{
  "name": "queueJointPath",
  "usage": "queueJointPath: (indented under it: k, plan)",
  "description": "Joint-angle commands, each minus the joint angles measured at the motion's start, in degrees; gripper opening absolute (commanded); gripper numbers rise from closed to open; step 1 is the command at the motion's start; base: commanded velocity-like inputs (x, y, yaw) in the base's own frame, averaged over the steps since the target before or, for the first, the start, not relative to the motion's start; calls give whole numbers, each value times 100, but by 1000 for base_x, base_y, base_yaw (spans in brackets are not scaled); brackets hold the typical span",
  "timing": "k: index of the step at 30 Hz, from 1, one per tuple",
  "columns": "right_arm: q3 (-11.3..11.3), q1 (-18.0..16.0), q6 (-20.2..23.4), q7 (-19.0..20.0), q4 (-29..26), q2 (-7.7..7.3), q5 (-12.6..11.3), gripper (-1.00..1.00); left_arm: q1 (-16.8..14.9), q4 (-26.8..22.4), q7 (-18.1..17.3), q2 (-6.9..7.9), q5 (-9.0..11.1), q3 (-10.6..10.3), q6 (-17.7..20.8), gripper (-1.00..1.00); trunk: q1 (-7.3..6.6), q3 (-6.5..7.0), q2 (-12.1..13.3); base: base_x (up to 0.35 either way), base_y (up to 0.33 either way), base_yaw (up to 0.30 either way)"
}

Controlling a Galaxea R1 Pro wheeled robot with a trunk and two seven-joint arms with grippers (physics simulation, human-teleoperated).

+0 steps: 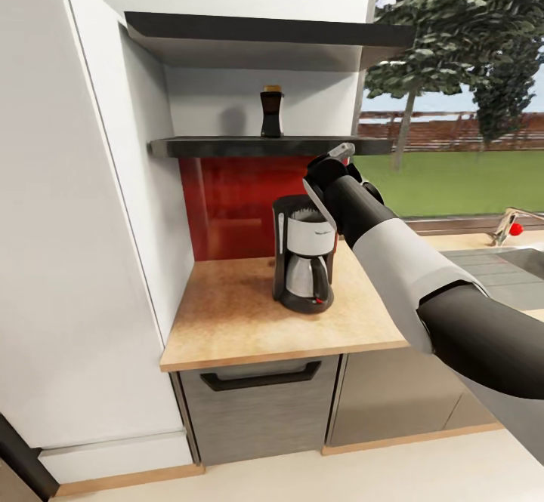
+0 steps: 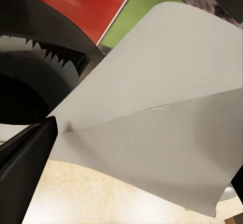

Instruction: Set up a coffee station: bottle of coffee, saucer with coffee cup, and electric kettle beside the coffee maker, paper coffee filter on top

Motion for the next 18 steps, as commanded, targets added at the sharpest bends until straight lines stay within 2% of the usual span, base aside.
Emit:
queueJointPath:
  k: [1,14,18]
  plan:
    - [13,-7,36,14,1,0,34,-100,-1,-4,7,0,-7,-6,-13,100,4,-13,-13,5,6,0]
    - [14,-7,36,21,38,0,35,-100,-1,13,7,5,-7,-6,-13,100,4,-13,-13,2,1,0]
    - [13,-7,36,18,31,0,40,-100,0,13,7,8,-7,-6,-13,100,4,-13,-13,95,0,0]
